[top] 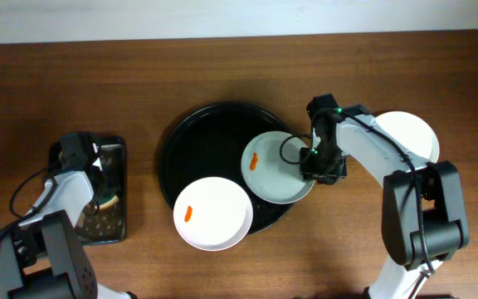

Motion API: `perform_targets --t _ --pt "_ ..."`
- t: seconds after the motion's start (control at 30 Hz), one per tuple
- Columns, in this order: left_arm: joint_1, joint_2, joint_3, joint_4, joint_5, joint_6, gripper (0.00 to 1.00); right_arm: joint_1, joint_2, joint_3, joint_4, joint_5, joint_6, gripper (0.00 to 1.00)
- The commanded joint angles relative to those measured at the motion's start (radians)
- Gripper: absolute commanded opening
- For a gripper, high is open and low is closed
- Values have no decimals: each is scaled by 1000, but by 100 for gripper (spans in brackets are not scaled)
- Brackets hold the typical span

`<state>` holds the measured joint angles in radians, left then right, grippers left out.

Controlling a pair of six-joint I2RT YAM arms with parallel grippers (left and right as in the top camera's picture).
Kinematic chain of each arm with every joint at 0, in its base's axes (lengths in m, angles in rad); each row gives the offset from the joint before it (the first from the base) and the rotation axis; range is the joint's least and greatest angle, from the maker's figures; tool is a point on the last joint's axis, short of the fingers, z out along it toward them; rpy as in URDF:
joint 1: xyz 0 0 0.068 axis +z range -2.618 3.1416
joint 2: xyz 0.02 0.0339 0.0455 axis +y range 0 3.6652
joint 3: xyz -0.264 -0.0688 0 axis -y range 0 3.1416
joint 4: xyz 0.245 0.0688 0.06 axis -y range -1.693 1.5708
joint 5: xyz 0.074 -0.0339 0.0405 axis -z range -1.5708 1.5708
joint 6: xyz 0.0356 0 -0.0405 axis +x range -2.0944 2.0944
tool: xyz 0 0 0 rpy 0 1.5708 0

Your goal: Clean dirty plates on tray and stack at the side

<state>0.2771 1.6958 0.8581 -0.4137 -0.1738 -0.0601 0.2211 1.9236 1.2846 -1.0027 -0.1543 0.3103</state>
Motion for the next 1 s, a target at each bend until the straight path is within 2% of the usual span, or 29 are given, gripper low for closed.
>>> perform_targets --t 0.0,0.1,0.2,0.27,0.33,0.47,0.6,0.8,0.93,0.97 --pt "6 -2 -23 -6 -6 9 16 -13 -4 -10 35 -38 -2 18" --pt "6 -2 -23 -6 -6 8 16 -26 -8 58 26 -35 -2 4" --pt "6 -2 -23 -6 -6 8 16 -21 -8 132 27 -38 22 4" --pt "6 -2 -23 -6 2 8 16 -13 -8 135 55 -39 97 4" --pt "6 -2 -23 -6 2 8 16 21 -8 135 103 -55 100 4" --pt "6 -2 -23 -6 1 8 16 119 -7 135 213 57 144 4" --pt "6 -2 -23 -9 2 8 16 152 -2 133 235 151 145 4" --pt "6 -2 -23 -10 3 8 16 153 55 127 206 86 230 4" --pt "6 -4 -20 -22 60 9 16 153 98 127 222 84 234 4" --pt "6 -16 -9 -51 113 9 16 153 98 127 221 84 233 4"
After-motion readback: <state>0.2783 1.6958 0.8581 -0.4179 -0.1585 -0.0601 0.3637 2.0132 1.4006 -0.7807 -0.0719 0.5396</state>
